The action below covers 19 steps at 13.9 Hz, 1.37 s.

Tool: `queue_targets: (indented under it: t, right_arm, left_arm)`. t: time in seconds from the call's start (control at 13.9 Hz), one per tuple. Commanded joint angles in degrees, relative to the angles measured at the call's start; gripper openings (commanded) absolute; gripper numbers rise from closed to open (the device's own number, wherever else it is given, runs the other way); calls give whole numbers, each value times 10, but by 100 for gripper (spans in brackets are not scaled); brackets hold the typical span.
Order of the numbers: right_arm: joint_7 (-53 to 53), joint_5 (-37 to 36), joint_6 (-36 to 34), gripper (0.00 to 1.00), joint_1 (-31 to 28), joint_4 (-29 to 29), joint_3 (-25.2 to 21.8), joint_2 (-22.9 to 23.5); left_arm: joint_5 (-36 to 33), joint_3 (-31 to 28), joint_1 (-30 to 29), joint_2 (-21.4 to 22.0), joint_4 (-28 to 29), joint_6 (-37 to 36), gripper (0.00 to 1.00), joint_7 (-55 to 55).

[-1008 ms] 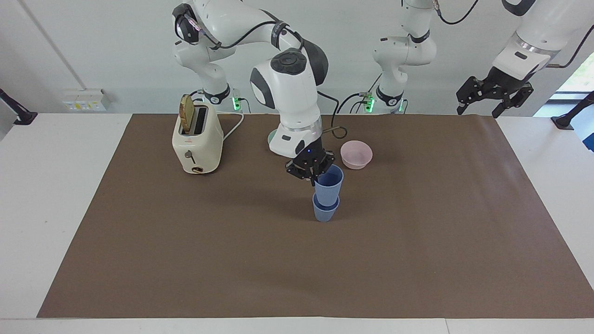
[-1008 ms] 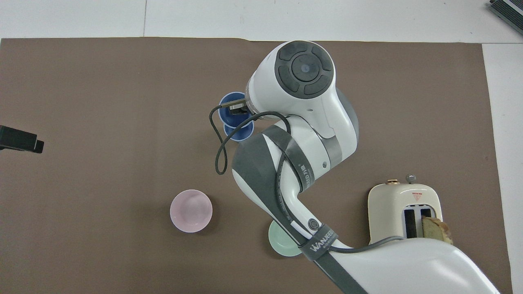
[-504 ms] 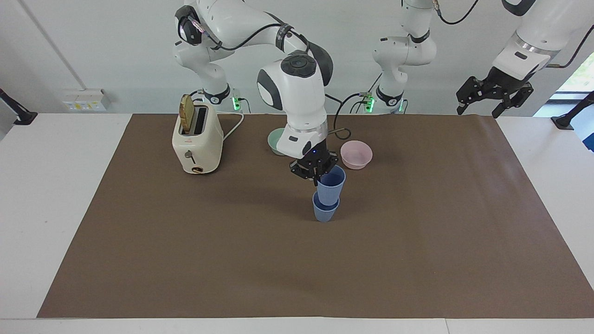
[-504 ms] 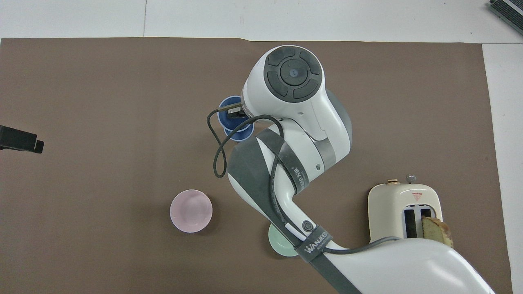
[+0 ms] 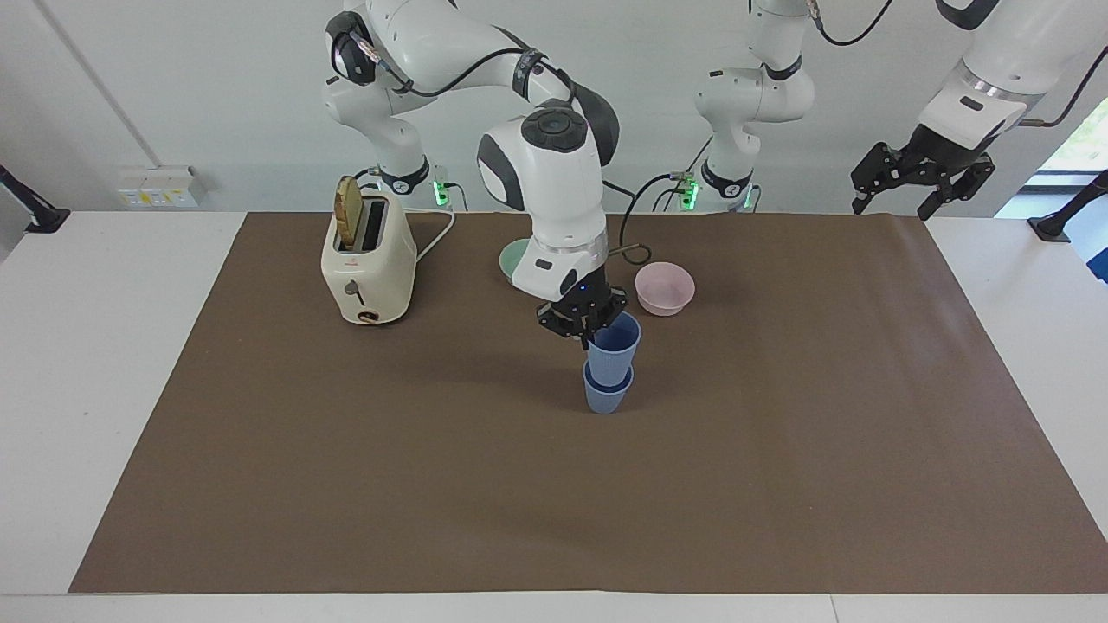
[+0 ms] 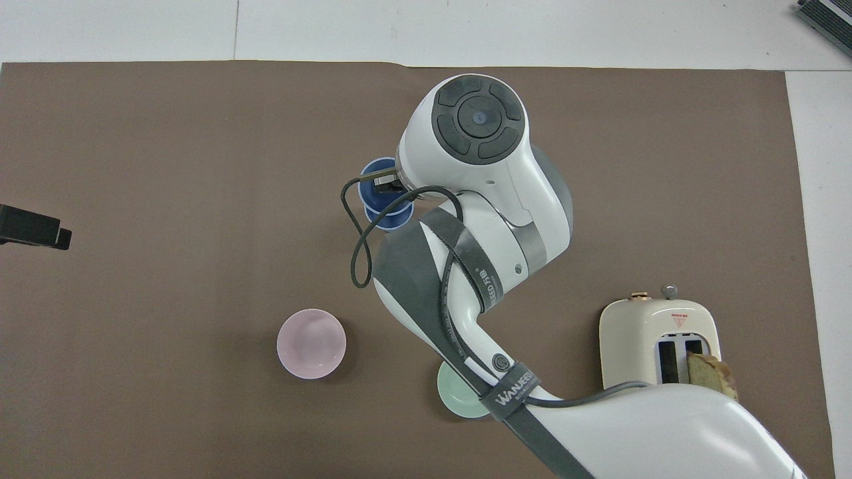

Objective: Stack blue cups with both arms
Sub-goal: 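Lower the held cup into the placed blue cup with the right gripper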

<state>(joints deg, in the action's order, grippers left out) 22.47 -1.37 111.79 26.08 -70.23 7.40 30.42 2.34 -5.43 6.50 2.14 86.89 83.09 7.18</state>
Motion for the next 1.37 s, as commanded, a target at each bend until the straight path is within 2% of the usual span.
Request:
queue_targets:
  t: [0.0, 1.3]
  right_arm:
    - [6, -5, 28, 0, -3, -21, 4, -2]
    - [6, -7, 48, 0, 0, -42, 4, 1]
  left_arm:
    - [-9, 6, -7, 8, 5, -5, 100, 2]
    - [-9, 6, -7, 8, 5, -5, 100, 1]
